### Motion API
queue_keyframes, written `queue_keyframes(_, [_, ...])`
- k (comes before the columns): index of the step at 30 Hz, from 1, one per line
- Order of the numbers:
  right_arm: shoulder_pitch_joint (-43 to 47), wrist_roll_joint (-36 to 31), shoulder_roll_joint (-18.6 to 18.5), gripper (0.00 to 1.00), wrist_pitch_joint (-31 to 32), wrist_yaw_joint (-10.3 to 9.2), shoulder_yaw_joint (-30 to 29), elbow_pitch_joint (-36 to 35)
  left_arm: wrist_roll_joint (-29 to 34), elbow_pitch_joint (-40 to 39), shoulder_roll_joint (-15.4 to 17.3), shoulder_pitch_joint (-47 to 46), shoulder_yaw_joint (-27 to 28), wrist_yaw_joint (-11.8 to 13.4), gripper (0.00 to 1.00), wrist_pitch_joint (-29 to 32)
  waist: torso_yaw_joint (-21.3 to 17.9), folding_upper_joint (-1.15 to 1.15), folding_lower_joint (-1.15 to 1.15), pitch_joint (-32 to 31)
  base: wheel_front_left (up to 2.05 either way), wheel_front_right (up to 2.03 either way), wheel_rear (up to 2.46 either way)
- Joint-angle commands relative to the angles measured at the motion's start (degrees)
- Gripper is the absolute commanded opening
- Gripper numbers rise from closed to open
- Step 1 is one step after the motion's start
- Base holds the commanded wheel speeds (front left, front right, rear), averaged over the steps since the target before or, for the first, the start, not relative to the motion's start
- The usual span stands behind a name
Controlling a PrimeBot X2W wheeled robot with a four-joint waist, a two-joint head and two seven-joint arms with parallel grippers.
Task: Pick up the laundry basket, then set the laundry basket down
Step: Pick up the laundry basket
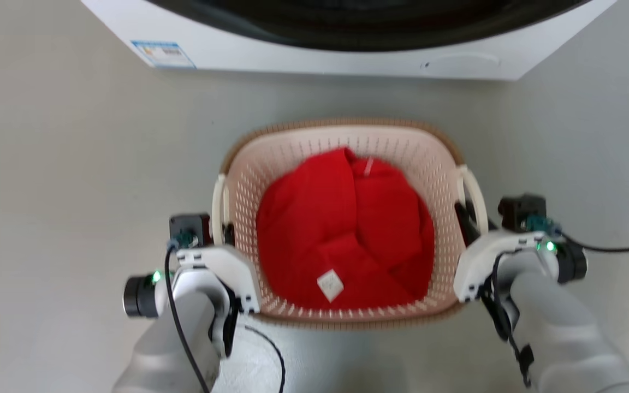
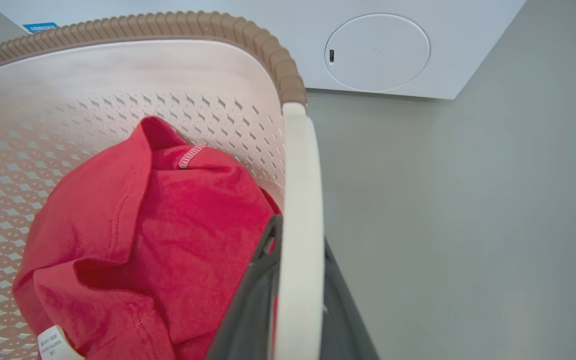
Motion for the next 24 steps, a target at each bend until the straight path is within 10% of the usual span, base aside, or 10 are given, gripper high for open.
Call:
queue_keyframes(1, [3.9, 0.4, 2.0, 0.00, -0.4, 0.96, 2.8, 0.2, -0.4, -0.8, 1.1, 0.7, 1.1, 0.6, 0.00, -0.9, -0.3, 0.00, 0.00, -2.1, 0.00, 0.00, 0.00])
queue_keyframes(24, [17.1, 16.0, 2.0, 0.00, 6.2, 0.96, 19.0, 0.9, -4.5, 6.1, 1.1, 13.3, -5.8, -2.2, 0.00, -0.9, -1.9, 0.00, 0.00, -20.7, 0.00, 0.00, 0.00])
